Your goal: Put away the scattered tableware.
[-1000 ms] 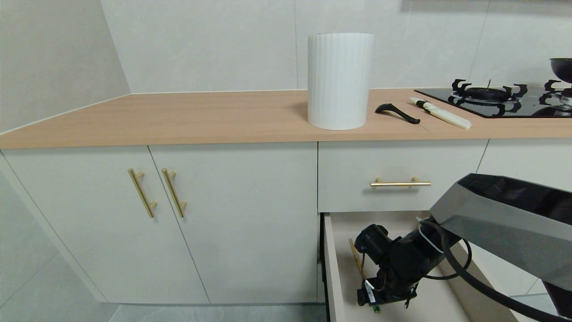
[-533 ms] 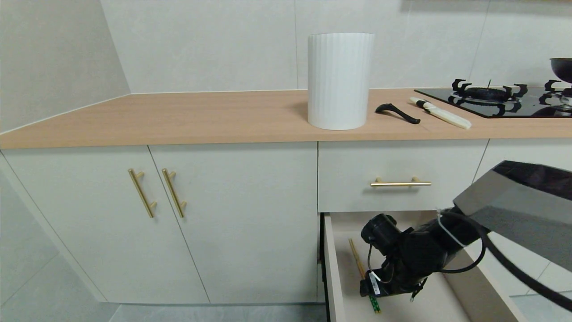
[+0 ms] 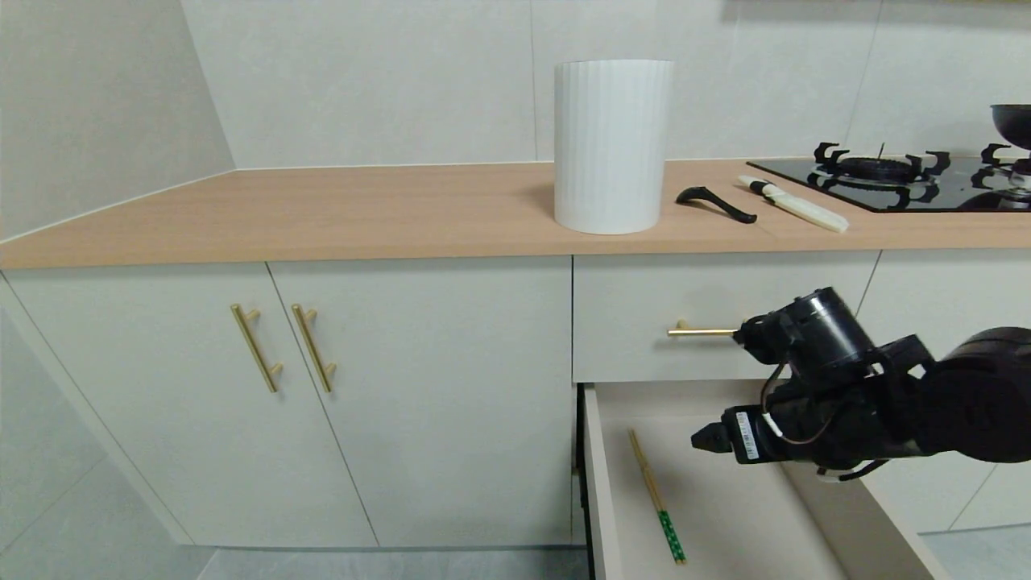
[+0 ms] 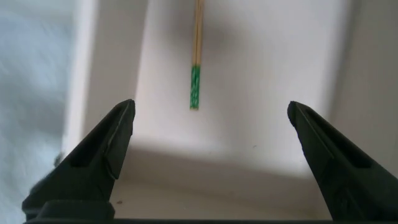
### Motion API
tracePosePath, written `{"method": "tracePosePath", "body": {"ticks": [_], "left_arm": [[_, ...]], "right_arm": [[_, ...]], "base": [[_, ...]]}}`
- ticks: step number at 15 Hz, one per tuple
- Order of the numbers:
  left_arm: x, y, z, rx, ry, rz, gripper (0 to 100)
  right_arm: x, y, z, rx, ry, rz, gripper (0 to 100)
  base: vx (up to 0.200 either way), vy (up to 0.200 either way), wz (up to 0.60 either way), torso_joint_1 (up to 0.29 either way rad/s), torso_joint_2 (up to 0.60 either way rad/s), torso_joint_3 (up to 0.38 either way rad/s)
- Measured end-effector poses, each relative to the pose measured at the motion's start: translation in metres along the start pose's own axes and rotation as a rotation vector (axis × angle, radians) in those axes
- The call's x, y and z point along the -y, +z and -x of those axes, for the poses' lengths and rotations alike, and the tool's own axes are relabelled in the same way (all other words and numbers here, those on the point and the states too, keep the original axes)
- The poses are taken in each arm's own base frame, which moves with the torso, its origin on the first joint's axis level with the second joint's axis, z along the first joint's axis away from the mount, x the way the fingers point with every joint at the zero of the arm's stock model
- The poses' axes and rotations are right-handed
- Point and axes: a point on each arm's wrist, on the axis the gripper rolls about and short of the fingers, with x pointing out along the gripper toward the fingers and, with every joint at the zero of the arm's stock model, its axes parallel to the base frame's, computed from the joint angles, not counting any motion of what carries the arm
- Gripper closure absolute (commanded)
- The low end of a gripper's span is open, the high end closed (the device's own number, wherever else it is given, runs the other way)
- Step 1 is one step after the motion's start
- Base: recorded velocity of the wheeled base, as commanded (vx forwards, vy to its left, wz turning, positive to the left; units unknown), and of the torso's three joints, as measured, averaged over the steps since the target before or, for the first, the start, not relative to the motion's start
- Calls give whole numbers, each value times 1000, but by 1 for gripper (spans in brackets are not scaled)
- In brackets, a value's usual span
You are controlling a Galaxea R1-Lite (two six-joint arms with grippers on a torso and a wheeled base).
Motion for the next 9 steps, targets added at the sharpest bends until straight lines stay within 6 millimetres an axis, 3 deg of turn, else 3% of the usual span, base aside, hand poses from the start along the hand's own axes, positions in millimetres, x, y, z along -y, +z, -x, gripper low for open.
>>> {"method": "tracePosePath", "body": {"ticks": [4,7,9], "left_arm": [[0,0,0,-1,0,0,0],[0,0,0,-2,0,0,0],[0,0,0,1,0,0,0]], "right_arm": [[11,8,42,122,18,-3,0],[15,10,53,162,18,-11,0],[16,10,55,173,1,-14,0]], "base": [[0,0,0,12,-74,-54],[0,0,0,87,-251,-281],[0,0,0,137,-532,-305]]}}
